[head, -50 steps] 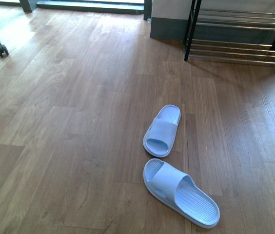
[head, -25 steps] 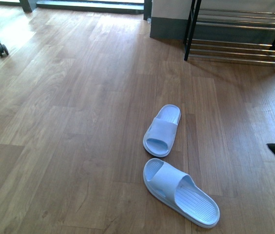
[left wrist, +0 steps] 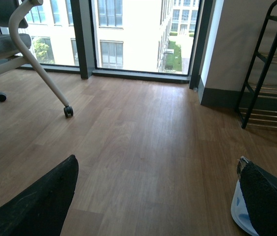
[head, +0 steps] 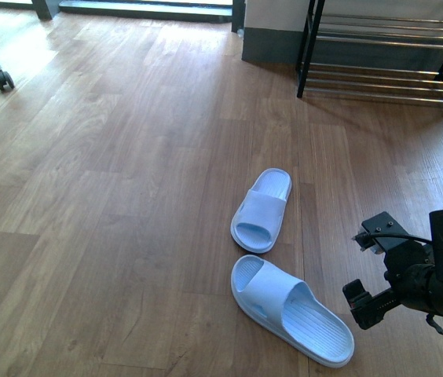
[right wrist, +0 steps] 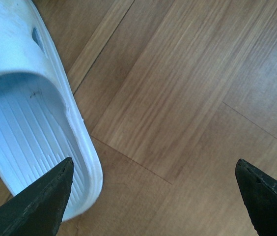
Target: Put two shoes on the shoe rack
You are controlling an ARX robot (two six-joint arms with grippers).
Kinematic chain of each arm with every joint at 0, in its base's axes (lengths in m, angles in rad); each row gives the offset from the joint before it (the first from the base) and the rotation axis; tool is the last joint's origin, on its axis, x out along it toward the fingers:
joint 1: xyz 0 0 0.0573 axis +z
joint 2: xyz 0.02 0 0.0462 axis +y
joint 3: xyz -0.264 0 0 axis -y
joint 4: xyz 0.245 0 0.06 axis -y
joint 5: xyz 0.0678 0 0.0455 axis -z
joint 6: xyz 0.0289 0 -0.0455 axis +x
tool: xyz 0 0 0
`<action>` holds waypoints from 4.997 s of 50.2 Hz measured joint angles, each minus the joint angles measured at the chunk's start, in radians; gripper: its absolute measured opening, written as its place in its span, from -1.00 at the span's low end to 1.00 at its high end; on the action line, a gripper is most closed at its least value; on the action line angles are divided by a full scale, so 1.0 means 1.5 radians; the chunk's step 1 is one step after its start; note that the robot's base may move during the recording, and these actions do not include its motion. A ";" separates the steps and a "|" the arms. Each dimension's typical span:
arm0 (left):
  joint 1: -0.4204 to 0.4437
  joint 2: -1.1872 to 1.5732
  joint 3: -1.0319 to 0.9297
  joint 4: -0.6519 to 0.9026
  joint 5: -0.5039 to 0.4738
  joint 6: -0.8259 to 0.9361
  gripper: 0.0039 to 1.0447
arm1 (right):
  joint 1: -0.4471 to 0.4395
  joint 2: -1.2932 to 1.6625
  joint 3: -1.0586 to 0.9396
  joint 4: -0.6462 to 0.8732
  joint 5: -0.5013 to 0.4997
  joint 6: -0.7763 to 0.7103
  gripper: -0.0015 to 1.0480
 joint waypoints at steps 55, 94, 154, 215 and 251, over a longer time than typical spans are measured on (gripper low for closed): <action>0.000 0.000 0.000 0.000 0.000 0.000 0.83 | 0.121 0.180 0.210 0.009 -0.060 0.060 0.82; 0.000 0.000 0.000 0.000 0.000 0.000 0.83 | 0.143 0.261 0.252 0.086 -0.027 0.095 -0.05; 0.000 0.000 0.000 0.000 0.000 0.000 0.83 | -0.143 0.130 0.102 0.067 -0.012 -0.131 -0.97; 0.000 0.000 0.000 0.000 0.000 0.000 0.83 | -0.240 -1.384 -0.455 -0.389 -0.123 0.038 -0.97; 0.000 0.000 0.000 0.000 0.000 0.000 0.83 | 0.185 -1.667 -0.506 -0.581 0.156 0.205 -0.97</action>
